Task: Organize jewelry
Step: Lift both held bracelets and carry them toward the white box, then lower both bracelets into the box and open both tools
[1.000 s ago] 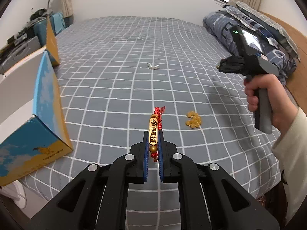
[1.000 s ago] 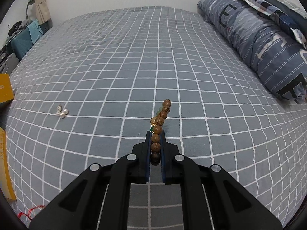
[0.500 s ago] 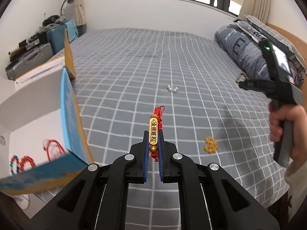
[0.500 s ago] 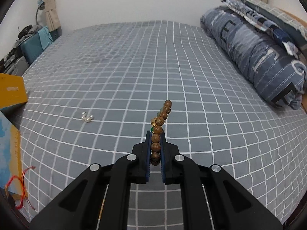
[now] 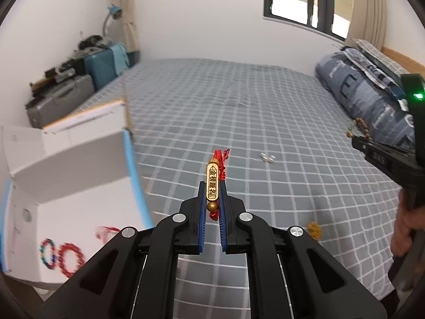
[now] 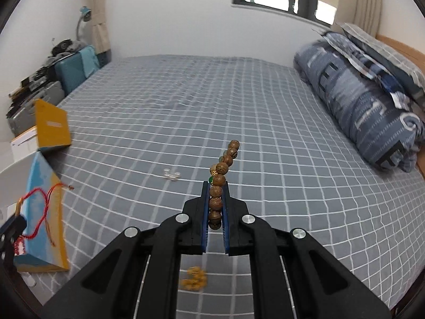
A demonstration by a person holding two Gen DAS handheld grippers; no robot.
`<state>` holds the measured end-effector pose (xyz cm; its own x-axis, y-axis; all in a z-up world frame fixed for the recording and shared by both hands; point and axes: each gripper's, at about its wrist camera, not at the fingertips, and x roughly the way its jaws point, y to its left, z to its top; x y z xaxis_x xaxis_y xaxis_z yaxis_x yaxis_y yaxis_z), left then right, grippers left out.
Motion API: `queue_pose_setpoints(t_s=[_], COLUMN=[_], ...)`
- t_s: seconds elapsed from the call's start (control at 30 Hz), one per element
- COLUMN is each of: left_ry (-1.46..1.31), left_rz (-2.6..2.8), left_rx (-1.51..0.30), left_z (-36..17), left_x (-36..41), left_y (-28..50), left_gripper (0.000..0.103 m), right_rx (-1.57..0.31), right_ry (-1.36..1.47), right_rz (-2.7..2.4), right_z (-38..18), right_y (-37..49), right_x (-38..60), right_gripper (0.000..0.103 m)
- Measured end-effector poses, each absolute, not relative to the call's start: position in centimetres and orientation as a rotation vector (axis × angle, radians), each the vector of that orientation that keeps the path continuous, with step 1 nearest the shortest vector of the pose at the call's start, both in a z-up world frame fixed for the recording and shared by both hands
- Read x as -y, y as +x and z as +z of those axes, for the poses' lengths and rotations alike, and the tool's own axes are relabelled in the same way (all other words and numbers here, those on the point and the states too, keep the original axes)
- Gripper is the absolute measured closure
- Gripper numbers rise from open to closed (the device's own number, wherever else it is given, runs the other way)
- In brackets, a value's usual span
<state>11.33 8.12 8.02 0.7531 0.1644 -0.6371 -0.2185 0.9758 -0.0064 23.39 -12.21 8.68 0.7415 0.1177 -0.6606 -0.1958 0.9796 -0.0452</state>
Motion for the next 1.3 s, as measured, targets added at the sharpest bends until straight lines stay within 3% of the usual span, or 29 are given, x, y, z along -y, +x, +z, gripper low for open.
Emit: queue_pose_setpoints(t_s=[0.47, 0.7, 0.97, 1.3], left_ry=[-0.142, -0.212, -0.273, -0.334], left_rz=[0.423, 0.532, 0.592, 0.594], left_rx=[-0.648, -0.753, -0.856, -0.981], left_z=[11.6, 10.4, 7.2, 3.6], left_x=[-20.4, -28.3, -33.6, -36.7], left_y=[5.3, 2.3, 0.5, 1.5], left_gripper=[0.095, 0.095, 0.095, 0.095], right_rx=[-0.645, -0.636, -0.732, -0.989], right_ry=[-0.168, -0.234, -0.316, -0.399], right_rz=[0.412, 0.586, 0.694, 0.725], right_z=[11.6, 10.8, 7.7, 2.5], right_y=[18.0, 14.2, 12.4, 13.1], right_x=[-2.1, -11.9, -19.5, -24.4], right_gripper=[0.096, 0.096, 0.096, 0.096])
